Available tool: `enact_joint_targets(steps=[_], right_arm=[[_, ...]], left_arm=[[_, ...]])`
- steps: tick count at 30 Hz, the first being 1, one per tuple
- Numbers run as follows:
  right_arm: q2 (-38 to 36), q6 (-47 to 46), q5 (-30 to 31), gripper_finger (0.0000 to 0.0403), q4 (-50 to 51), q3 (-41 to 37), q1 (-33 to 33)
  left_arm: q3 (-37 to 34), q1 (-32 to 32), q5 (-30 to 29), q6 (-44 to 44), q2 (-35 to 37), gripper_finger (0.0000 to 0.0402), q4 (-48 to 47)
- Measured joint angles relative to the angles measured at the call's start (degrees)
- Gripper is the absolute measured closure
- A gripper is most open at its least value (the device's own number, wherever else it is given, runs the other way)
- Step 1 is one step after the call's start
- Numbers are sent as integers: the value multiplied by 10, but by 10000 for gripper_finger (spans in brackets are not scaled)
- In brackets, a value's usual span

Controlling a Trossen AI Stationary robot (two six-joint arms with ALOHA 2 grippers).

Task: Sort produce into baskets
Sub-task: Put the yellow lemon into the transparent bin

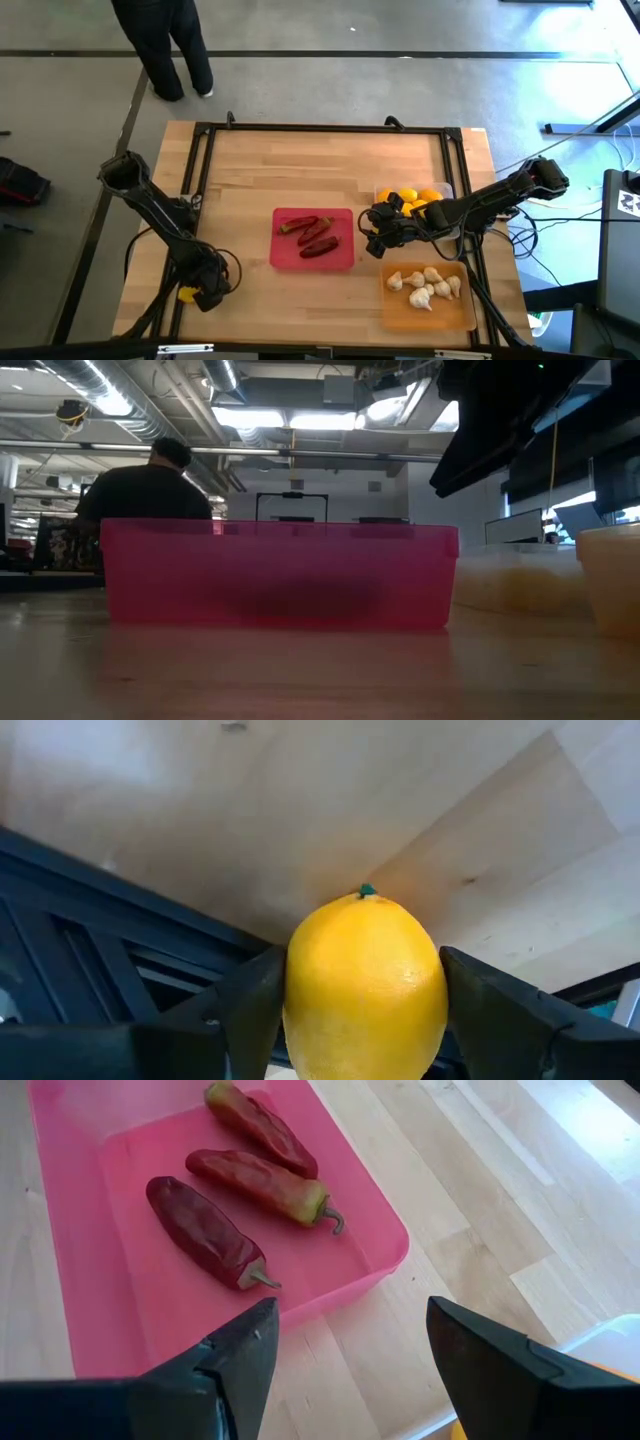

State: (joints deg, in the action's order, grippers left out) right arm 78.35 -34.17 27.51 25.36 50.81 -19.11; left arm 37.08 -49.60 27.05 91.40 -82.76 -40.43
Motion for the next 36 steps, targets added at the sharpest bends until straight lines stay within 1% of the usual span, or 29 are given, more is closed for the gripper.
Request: enact_joint_targets(steps=[6,10,15,19,22,26,31,36], right_arm=[[0,0,0,155,0,0,0],[0,0,0,155,0,0,0],[0,0,0,155,-20,0,0],[0,0,0,155,-16,0,0],[0,0,0,155,-15,0,0],[0,-3,0,155,-24,0,0],[0,13,-3,155,-56,0,0],[0,29,-11,155,-95,0,0]], left_arm=[[2,2,-4,-34,0,204,3],[22,2,-25,-60,-1,206,-2],[57,6,-47,-80,-1,204,-37],[92,6,-84,-106,9,206,-68],[116,6,-136,-110,29,206,-76],[142,6,-240,-145,59,204,-67],[152,18,-360,-223,92,202,-58],[152,41,-478,-320,110,201,-9]])
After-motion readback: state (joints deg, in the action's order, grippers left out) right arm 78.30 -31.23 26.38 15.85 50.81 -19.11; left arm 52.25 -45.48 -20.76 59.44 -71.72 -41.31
